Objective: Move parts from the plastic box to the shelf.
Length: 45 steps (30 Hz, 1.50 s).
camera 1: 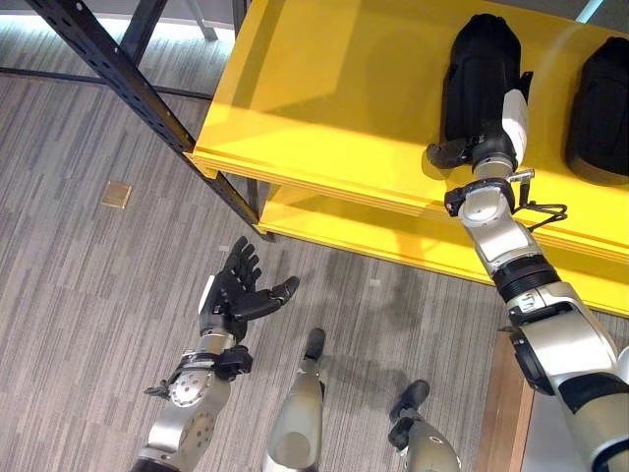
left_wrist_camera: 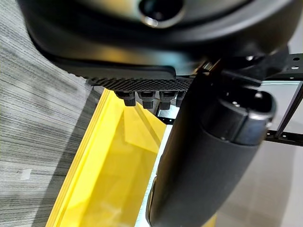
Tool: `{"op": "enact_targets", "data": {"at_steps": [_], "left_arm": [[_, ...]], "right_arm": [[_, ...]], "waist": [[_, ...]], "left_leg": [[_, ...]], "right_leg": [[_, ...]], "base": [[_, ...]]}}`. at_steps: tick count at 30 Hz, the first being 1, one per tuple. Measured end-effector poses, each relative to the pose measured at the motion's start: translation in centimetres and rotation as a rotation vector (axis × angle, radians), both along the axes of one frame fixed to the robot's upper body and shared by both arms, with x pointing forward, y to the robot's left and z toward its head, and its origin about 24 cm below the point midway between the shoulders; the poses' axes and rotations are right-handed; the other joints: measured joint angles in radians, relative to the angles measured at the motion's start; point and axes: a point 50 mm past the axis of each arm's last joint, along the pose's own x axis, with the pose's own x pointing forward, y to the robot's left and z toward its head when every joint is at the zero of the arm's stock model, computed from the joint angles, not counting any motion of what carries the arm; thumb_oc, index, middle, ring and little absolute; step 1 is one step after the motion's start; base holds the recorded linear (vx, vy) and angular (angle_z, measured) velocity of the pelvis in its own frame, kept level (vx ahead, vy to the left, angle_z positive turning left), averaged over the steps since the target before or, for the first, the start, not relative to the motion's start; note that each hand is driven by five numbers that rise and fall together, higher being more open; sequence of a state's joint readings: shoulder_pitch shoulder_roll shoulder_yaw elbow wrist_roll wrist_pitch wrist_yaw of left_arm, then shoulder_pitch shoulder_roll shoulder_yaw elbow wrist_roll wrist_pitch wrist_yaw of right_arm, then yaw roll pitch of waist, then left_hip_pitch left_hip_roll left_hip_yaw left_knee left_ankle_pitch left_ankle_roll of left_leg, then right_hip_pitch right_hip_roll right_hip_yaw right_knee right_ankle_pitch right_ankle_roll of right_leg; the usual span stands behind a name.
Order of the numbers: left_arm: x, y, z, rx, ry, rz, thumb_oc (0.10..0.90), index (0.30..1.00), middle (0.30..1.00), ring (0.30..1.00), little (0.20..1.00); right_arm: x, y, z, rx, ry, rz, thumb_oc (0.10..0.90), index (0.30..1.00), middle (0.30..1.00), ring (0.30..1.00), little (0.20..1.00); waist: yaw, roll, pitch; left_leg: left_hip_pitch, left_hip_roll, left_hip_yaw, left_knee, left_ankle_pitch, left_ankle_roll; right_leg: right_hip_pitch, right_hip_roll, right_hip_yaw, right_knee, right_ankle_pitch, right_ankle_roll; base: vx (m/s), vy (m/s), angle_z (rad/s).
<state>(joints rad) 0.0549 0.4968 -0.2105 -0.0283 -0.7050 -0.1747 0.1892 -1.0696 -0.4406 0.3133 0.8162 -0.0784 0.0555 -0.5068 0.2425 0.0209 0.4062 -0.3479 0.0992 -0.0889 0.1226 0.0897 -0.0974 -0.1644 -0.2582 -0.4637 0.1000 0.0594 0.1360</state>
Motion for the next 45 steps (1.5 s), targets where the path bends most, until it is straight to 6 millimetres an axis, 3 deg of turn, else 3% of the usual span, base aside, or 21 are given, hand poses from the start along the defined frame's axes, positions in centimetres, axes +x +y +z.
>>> {"op": "enact_targets", "data": {"at_steps": [6, 15, 22, 23, 27, 37, 45], "left_arm": [[0.0, 0.0, 0.0, 0.000, -0.001, 0.001, 0.900, 1.000, 1.000, 1.000, 1.000], [0.1, 0.1, 0.1, -0.001, -0.006, 0.004, 0.900, 1.000, 1.000, 1.000, 1.000], [0.1, 0.2, 0.3, -0.001, -0.015, 0.011, 0.900, 1.000, 1.000, 1.000, 1.000], [0.1, 0.3, 0.5, -0.003, -0.024, 0.013, 0.900, 1.000, 1.000, 1.000, 1.000], [0.1, 0.2, 0.5, -0.003, -0.022, 0.015, 0.900, 1.000, 1.000, 1.000, 1.000], [-0.1, 0.4, 0.4, -0.004, -0.014, 0.036, 0.900, 1.000, 1.000, 1.000, 1.000], [-0.7, 1.2, 0.1, 0.000, 0.008, 0.062, 0.900, 1.000, 1.000, 1.000, 1.000]], "right_arm": [[-0.3, 0.7, 0.9, -0.047, -0.042, 0.030, 0.900, 1.000, 1.000, 1.000, 1.000], [-1.4, 1.5, 3.9, -0.129, -0.177, 0.068, 0.900, 1.000, 1.000, 1.000, 1.000], [-3.4, 2.7, 6.2, -0.219, -0.329, 0.122, 0.900, 1.000, 1.000, 1.000, 1.000], [-4.5, 3.4, 6.2, -0.227, -0.372, 0.158, 0.900, 1.000, 1.000, 1.000, 1.000], [-5.7, 4.0, 4.9, -0.256, -0.395, 0.220, 0.900, 1.000, 1.000, 1.000, 1.000], [-7.5, 1.3, -2.1, -0.285, -0.153, 0.256, 0.900, 1.000, 1.000, 1.000, 1.000], [-10.2, -1.2, -1.8, -0.449, -0.126, 0.307, 0.900, 1.000, 1.000, 1.000, 1.000]], "waist": [[-0.012, -0.001, 0.001], [-0.022, -0.005, 0.003], [-0.038, -0.014, 0.009], [-0.042, -0.018, 0.011], [-0.055, -0.020, 0.012], [-0.101, -0.042, 0.024], [-0.129, -0.057, 0.032]], "left_leg": [[-0.002, 0.001, 0.001, 0.001, 0.000, 0.000], [-0.004, 0.003, 0.006, 0.001, 0.000, 0.000], [-0.005, 0.004, 0.008, 0.001, 0.000, 0.000], [-0.005, 0.004, 0.010, 0.002, 0.000, 0.000], [-0.005, 0.005, 0.017, 0.005, -0.001, 0.002], [-0.017, 0.012, 0.034, 0.021, -0.005, 0.006], [-0.016, 0.021, 0.045, 0.020, -0.006, 0.007]], "right_leg": [[-0.004, 0.000, 0.003, 0.002, 0.000, 0.000], [-0.009, 0.002, 0.007, 0.003, 0.000, 0.000], [-0.013, 0.002, 0.010, 0.006, -0.001, -0.002], [-0.016, 0.001, 0.013, 0.009, -0.002, -0.003], [-0.022, 0.001, 0.021, 0.013, -0.002, -0.003], [-0.045, 0.001, 0.045, 0.028, -0.001, -0.007], [-0.055, 0.010, 0.057, 0.030, 0.000, -0.009]], "base": [[0.00, 0.000, 0.00], [0.00, -0.002, -0.01], [0.00, -0.001, 0.00], [-0.01, -0.009, -0.03], [-0.01, -0.006, -0.05], [0.00, -0.005, -0.05], [0.00, -0.013, -0.05]]}}
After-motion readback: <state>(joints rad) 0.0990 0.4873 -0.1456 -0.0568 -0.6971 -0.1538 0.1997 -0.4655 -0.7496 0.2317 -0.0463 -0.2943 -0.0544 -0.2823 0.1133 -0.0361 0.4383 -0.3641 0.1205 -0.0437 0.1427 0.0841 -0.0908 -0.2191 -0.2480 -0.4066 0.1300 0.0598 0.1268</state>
